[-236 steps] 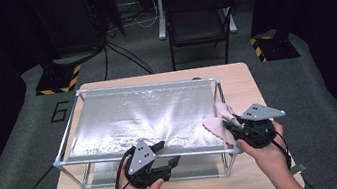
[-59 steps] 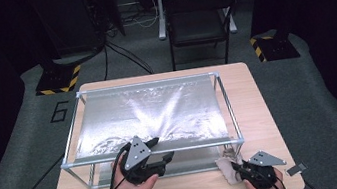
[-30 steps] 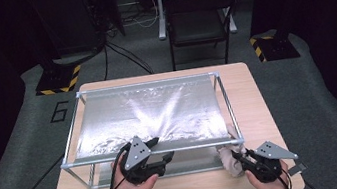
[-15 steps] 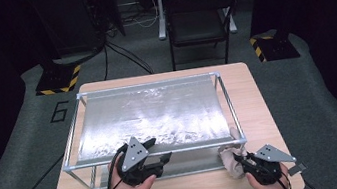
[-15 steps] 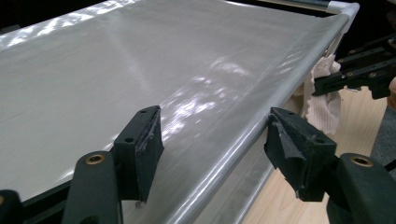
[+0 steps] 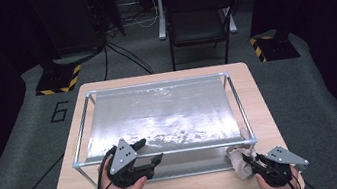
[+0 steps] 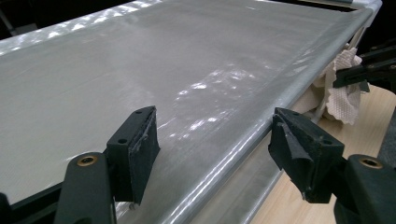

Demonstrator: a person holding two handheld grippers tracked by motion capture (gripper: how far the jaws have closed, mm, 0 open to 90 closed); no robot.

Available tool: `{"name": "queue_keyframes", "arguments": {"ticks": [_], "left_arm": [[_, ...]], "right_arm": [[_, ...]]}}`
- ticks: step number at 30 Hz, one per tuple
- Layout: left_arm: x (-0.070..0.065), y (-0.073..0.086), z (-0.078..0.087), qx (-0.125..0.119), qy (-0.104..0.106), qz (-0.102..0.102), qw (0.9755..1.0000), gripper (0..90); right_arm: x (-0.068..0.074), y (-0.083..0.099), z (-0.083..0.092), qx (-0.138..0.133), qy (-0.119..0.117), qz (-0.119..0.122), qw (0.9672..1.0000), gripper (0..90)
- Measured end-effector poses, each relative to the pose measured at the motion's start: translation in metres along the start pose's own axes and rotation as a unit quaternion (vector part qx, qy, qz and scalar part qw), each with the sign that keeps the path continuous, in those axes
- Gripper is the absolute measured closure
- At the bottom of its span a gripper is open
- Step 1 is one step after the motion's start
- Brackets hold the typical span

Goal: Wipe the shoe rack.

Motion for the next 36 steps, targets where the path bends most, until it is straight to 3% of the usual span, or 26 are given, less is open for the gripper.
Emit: {"name": "queue_keyframes", "arguments": {"ticks": [18, 22, 23, 24, 25, 34, 36], "left_arm": [[0.025, 0.010, 0.017, -0.009, -0.018, 0.021, 0.9996, 32.4], [0.025, 0.010, 0.017, -0.009, -0.016, 0.023, 0.9996, 32.6], [0.024, 0.011, 0.017, -0.010, -0.016, 0.024, 0.9995, 32.8], [0.023, 0.011, 0.017, -0.009, -0.015, 0.019, 0.9997, 33.2], [0.023, 0.011, 0.017, -0.009, -0.015, 0.019, 0.9997, 33.3], [0.021, 0.013, 0.016, -0.009, -0.013, 0.023, 0.9996, 33.6], [0.021, 0.013, 0.016, -0.014, -0.014, 0.024, 0.9995, 33.6]], "right_arm": [[-0.014, 0.004, 0.013, -0.003, 0.019, -0.007, 0.9998, 73.8], [-0.018, 0.006, 0.016, -0.002, 0.025, -0.010, 0.9996, 73.8], [-0.020, 0.004, 0.015, -0.023, 0.041, -0.015, 0.9988, 73.7], [-0.021, 0.006, 0.018, -0.006, 0.028, -0.014, 0.9995, 73.7], [-0.021, 0.006, 0.018, -0.006, 0.028, -0.014, 0.9995, 73.7], [-0.023, 0.011, 0.020, -0.005, 0.037, -0.020, 0.9991, 72.4], [-0.024, 0.017, 0.021, 0.001, 0.048, -0.023, 0.9986, 71.4]]}}
Point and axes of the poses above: each handheld gripper's, and its own axes: z roughly backward along the jaws, y roughly out of its underside, x roughly to its left, the point moved 9 cm from there along -z, roughly forward along the jaws, and after that the axes turned 1 degree about -z, right-handed, at the moved point
